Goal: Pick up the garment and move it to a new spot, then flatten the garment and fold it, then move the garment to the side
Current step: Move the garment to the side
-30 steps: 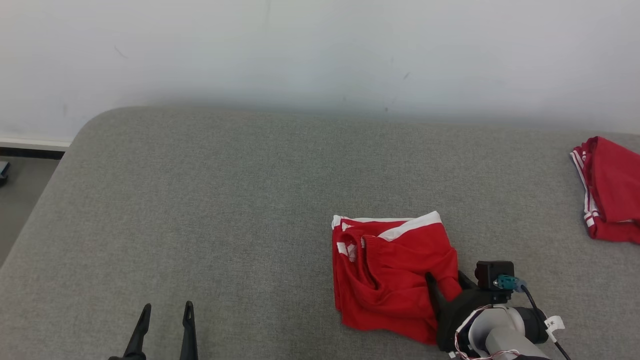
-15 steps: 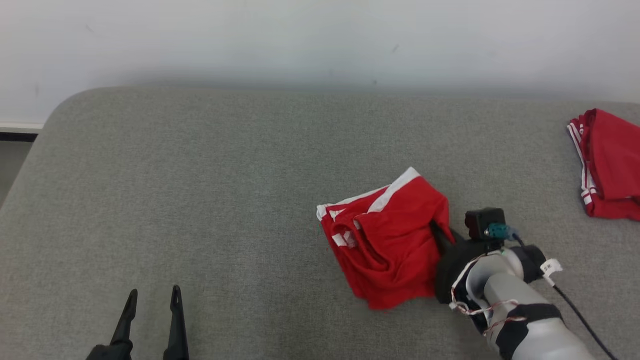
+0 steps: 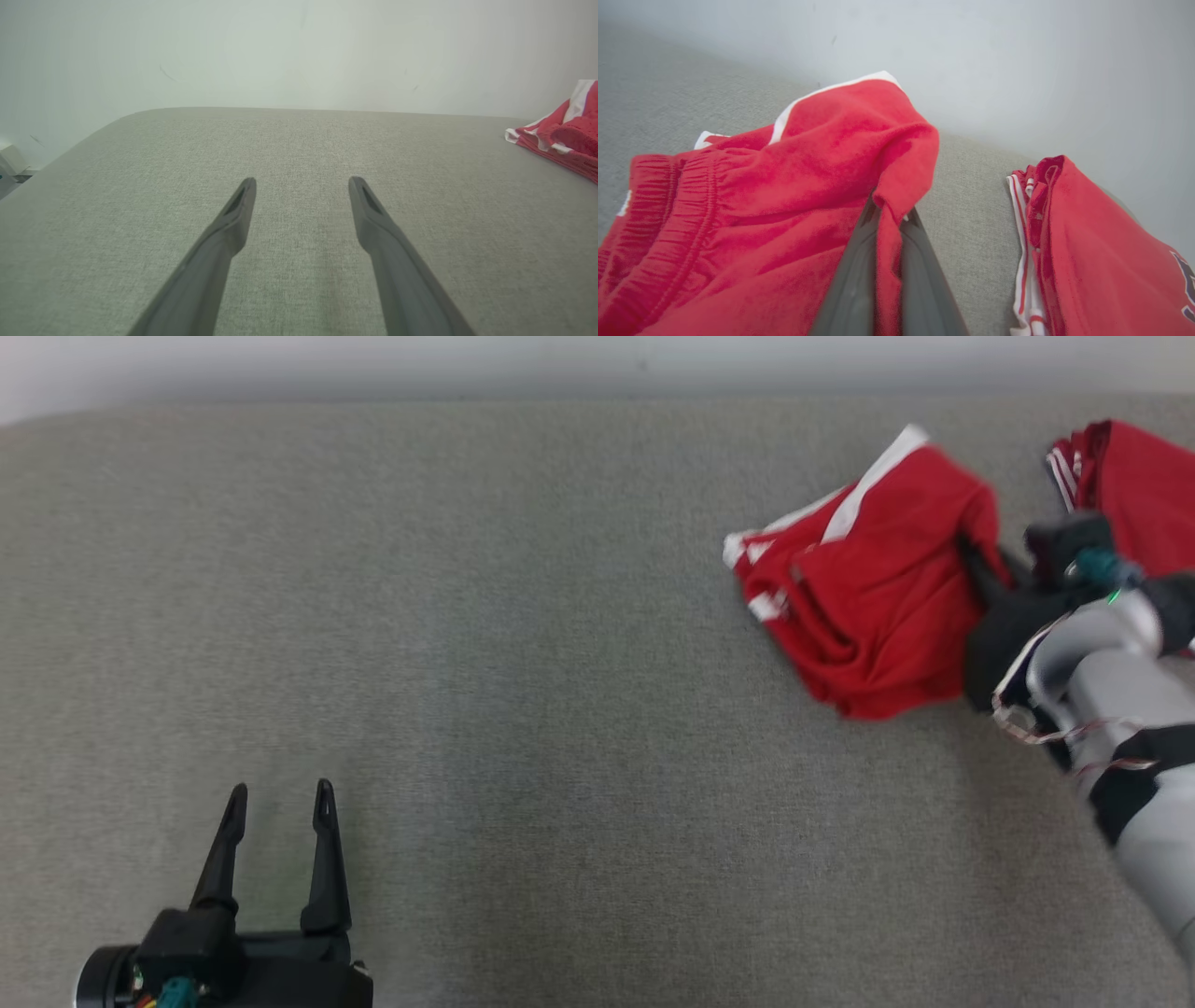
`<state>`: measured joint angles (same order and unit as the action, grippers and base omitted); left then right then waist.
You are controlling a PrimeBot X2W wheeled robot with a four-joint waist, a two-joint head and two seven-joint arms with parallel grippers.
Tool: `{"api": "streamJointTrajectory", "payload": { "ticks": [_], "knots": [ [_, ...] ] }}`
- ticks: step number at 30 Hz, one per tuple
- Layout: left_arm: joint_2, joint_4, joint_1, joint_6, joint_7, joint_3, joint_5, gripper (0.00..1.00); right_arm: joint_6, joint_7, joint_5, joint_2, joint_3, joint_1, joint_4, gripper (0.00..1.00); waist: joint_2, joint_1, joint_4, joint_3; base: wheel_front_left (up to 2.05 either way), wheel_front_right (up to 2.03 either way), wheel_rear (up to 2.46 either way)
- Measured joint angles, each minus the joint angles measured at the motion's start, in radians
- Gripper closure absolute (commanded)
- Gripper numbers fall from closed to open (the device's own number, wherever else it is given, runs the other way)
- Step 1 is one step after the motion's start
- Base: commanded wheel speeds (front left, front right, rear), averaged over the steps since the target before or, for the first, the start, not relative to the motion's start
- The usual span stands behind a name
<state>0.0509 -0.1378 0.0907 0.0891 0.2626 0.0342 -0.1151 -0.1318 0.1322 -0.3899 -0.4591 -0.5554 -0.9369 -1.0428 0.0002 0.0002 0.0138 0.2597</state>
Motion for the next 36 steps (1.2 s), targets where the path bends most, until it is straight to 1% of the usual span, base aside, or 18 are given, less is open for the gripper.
{"api": "streamJointTrajectory", "payload": {
  "ticks": [7, 11, 20, 25, 30, 36],
  "knots": [
    [-0.001, 0.035, 0.049, 0.012, 0.000, -0.013, 0.018, 0.00, 0.000, -0.037, -0.039, -0.151, -0.068, -0.125, 0.078, 1.00, 0.0000, 0.0000, -0.049, 0.098, 0.00, 0.00, 0.00],
    [0.003, 0.063, 0.070, 0.018, 0.000, -0.016, 0.033, 0.00, 0.000, -0.061, -0.060, -0.233, -0.083, -0.187, 0.125, 1.00, 0.0000, 0.0000, -0.080, 0.153, 0.00, 0.00, 0.00],
    [0.014, 0.150, 0.084, 0.026, 0.000, -0.021, 0.063, 0.00, 0.000, -0.127, -0.103, -0.377, -0.136, -0.255, 0.232, 1.00, 0.0000, -0.0001, -0.159, 0.248, 0.00, 0.00, 0.00],
    [0.027, 0.229, 0.082, 0.027, 0.000, -0.027, 0.073, 0.00, 0.000, -0.153, -0.118, -0.457, -0.132, -0.278, 0.263, 1.00, 0.0000, -0.0001, -0.198, 0.303, 0.00, 0.00, 0.00],
    [0.046, 0.287, 0.088, 0.030, 0.000, -0.049, 0.087, 0.00, 0.000, -0.158, -0.117, -0.485, -0.103, -0.305, 0.262, 1.00, -0.0001, -0.0003, -0.225, 0.347, 0.00, 0.00, 0.00],
    [0.069, 0.334, 0.103, 0.033, 0.001, -0.066, 0.095, 0.00, 0.000, -0.165, -0.088, -0.487, -0.075, -0.328, 0.248, 1.00, -0.0002, -0.0004, -0.255, 0.399, 0.00, 0.00, 0.00]
  ]
}}
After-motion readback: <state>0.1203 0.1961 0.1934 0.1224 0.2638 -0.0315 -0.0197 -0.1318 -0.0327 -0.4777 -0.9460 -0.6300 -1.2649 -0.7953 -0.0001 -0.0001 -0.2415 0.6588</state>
